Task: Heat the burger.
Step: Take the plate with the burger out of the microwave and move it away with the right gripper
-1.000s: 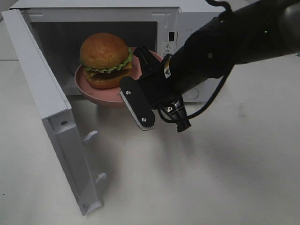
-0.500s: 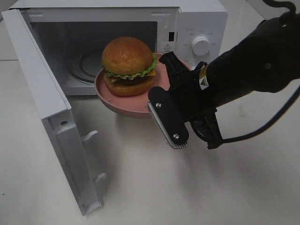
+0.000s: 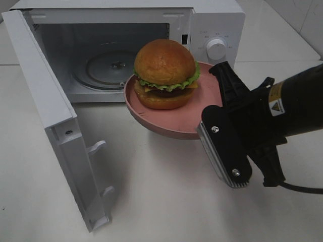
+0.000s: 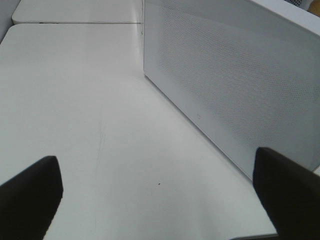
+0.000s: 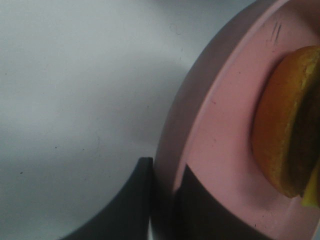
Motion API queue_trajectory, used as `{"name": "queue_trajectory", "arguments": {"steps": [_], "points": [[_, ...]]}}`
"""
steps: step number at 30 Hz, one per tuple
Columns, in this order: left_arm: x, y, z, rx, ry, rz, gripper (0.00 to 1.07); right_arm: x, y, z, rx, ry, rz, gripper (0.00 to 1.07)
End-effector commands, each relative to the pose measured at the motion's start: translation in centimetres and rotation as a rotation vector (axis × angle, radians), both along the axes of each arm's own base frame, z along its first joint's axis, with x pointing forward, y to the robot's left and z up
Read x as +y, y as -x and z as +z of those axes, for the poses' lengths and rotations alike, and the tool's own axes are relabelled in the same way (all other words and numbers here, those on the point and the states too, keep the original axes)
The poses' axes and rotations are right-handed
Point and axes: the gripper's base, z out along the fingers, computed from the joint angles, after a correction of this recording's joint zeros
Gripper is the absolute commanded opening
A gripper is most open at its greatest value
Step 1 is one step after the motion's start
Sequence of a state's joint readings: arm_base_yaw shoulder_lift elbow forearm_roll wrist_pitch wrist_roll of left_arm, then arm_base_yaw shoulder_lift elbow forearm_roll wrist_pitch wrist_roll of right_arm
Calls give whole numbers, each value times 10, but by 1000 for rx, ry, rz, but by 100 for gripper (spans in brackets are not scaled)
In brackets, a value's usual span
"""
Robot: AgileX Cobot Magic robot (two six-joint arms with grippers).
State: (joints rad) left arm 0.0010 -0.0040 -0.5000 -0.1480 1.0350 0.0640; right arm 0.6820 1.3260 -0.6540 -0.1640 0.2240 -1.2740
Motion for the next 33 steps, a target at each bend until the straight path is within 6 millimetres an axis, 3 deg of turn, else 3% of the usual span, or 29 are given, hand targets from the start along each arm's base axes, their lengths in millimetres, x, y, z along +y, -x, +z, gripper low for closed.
{"name": "queue_trajectory", "arguments": {"steps": [1, 19, 33], "points": [[0, 3, -1, -28, 0, 3, 98, -4, 4, 11, -62, -68, -9, 0], [0, 3, -1, -28, 0, 3, 98, -54, 61, 20, -42, -23, -42, 0], [0, 3, -1, -28, 0, 3, 98, -78, 69, 25, -58, 14, -233, 0]]}}
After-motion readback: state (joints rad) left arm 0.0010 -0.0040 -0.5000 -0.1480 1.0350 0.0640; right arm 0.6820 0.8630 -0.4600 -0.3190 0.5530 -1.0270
